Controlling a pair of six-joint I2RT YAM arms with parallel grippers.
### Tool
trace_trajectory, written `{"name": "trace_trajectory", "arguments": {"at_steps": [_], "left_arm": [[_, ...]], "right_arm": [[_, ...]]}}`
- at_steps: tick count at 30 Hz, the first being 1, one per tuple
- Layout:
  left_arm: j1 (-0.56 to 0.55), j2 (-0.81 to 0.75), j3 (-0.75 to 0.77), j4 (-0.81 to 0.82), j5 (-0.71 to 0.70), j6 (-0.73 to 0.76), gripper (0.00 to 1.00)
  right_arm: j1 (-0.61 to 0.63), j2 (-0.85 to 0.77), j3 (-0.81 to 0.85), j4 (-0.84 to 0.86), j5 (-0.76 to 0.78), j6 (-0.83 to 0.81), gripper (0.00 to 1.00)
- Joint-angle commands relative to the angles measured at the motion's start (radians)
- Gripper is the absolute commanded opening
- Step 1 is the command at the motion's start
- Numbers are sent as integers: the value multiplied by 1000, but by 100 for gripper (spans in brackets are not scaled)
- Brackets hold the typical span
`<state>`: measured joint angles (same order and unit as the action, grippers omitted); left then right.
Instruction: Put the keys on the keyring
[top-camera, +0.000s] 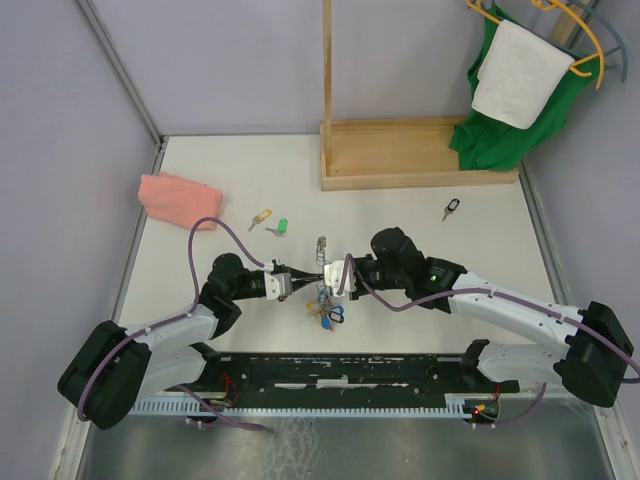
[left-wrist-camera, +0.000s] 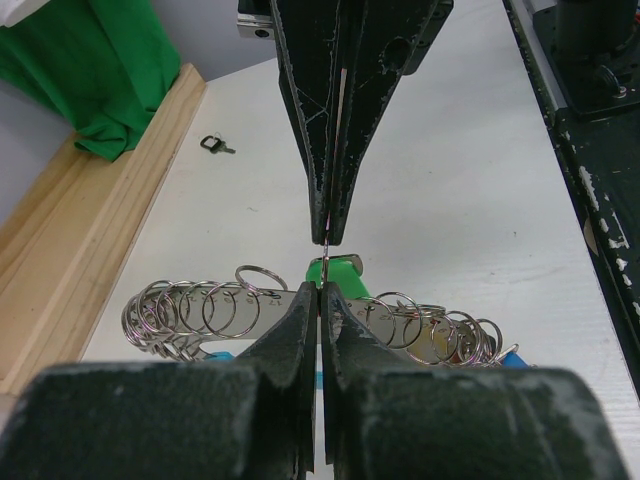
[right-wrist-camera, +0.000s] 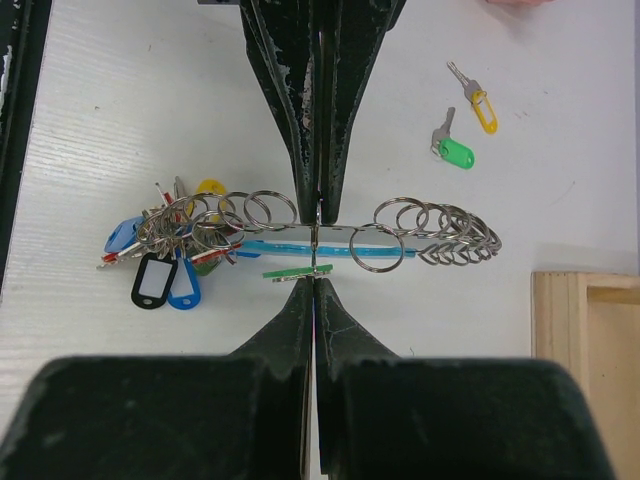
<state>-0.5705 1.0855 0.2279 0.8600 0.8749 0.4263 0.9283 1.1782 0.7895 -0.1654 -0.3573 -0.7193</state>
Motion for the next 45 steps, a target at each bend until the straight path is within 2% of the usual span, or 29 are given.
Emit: {"name": "trace_trajectory", "arguments": {"at_steps": [1,36,40,45], "left_arm": [[3,-11,35,60,26,34,3],[1,2,36,100,18,-24,3],[3,-5,37,93,-51,-65,3],[2,-27,37,106,-151,-198,3]], "right_arm": [[10,-10,28,46,-8,22,1],[32,23,1,207,-26,131,1],[34,8,-3,191,-25,108,1],[39,-7,-21,166,-12,54,1]]}}
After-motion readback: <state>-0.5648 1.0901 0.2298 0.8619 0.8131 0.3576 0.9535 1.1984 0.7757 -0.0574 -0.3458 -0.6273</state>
